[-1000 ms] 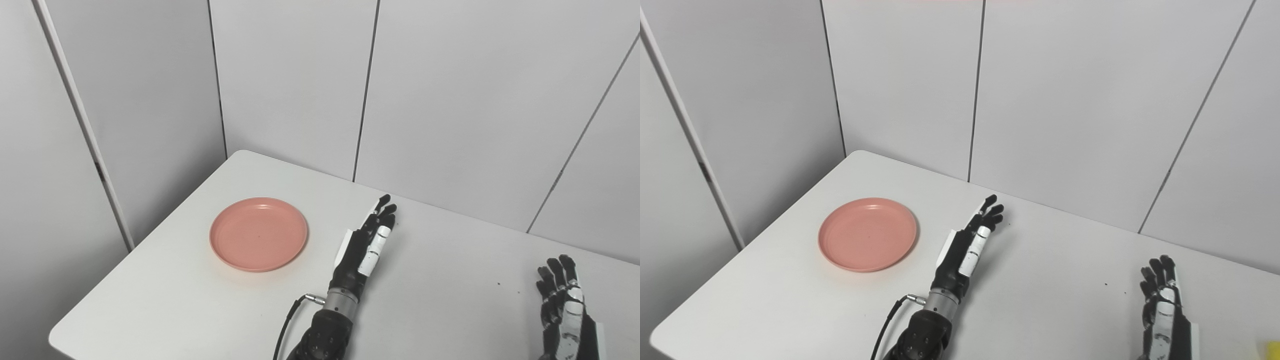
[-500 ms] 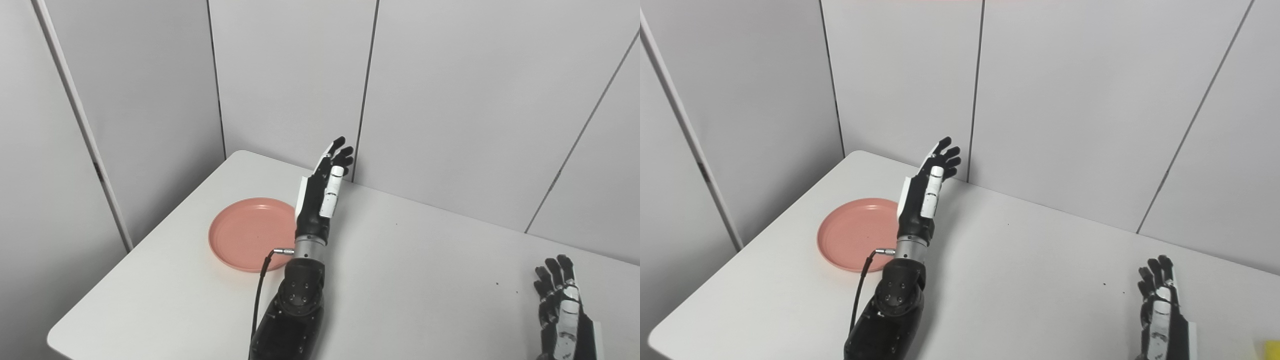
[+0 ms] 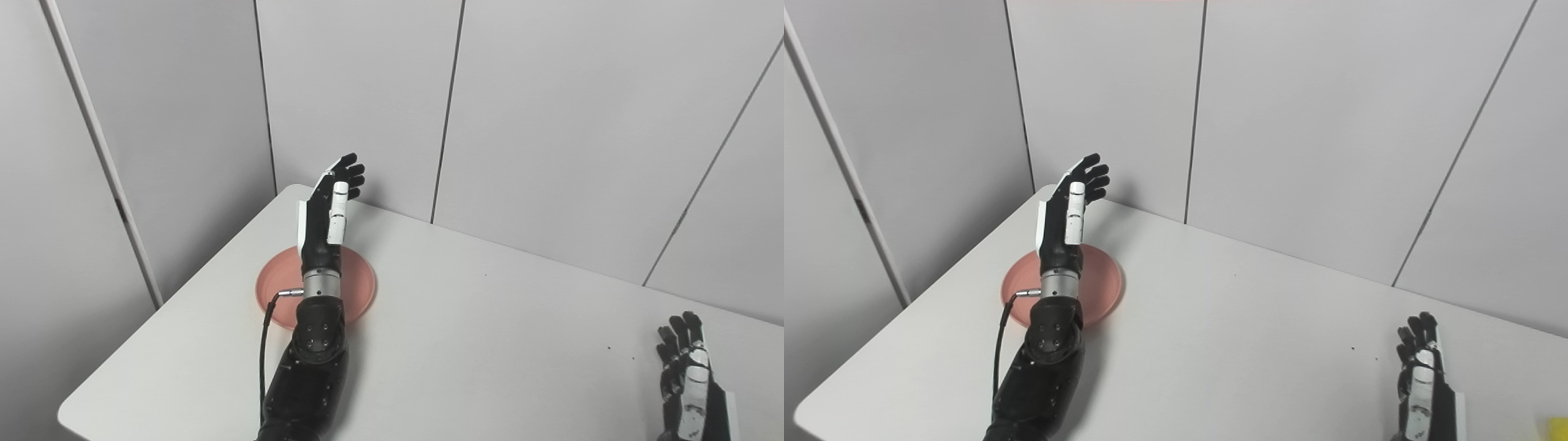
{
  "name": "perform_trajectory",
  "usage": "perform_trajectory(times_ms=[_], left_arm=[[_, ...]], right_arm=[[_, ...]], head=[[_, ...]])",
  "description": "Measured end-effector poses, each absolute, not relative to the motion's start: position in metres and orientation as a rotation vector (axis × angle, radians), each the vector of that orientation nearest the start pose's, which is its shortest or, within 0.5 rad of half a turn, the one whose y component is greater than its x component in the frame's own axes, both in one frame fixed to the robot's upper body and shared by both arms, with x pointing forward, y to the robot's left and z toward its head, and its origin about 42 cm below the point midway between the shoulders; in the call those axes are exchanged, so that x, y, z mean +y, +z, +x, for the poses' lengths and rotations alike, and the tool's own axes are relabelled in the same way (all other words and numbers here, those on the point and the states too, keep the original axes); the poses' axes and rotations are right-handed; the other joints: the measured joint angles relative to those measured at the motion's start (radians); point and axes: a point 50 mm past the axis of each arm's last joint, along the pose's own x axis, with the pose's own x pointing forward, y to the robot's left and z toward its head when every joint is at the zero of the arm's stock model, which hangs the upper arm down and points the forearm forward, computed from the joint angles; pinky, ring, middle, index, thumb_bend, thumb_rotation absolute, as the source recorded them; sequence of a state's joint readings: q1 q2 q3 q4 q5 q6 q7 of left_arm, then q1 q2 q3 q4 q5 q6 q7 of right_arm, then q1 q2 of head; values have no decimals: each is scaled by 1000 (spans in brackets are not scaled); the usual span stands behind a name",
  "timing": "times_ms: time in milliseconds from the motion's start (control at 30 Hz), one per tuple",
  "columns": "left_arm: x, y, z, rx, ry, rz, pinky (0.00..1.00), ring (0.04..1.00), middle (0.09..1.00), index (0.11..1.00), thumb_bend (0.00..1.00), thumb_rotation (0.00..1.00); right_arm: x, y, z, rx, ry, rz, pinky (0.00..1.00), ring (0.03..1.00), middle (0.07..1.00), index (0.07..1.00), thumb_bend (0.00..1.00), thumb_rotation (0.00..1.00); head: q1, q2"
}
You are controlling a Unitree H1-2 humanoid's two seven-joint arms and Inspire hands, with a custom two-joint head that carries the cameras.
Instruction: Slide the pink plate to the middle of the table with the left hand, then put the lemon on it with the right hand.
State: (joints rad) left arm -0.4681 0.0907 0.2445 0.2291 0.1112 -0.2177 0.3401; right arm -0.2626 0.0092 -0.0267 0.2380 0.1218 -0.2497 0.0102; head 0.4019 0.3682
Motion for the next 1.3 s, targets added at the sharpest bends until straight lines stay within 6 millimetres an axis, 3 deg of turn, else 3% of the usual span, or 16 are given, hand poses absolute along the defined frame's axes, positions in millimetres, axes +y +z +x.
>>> perform_trajectory(times_ms=[167, 300, 533, 767, 1300], left_arm=[[308, 217, 411, -465, 551, 130, 782, 755, 753, 747, 790, 1000], [326, 211, 410, -437, 610, 149, 767, 741, 740, 733, 713, 1000], [355, 200, 406, -384, 672, 156, 761, 754, 750, 747, 701, 1000], [386, 190, 391, -298, 656, 213, 740, 754, 757, 748, 792, 1000], [421, 186, 364, -150, 526, 283, 811, 819, 807, 818, 752, 1000]], right_arm=[[-193, 128, 365, -262, 38, 134, 985, 948, 954, 964, 657, 965], [-194, 128, 366, -261, 38, 134, 980, 945, 947, 952, 660, 955], [-195, 128, 373, -254, 42, 126, 990, 953, 953, 961, 640, 970], [-196, 128, 374, -259, 40, 124, 987, 948, 947, 954, 641, 969], [-197, 128, 375, -257, 40, 116, 984, 943, 945, 949, 626, 965]], head=[[2, 1], [11, 0], [9, -8], [15, -2], [21, 3]])
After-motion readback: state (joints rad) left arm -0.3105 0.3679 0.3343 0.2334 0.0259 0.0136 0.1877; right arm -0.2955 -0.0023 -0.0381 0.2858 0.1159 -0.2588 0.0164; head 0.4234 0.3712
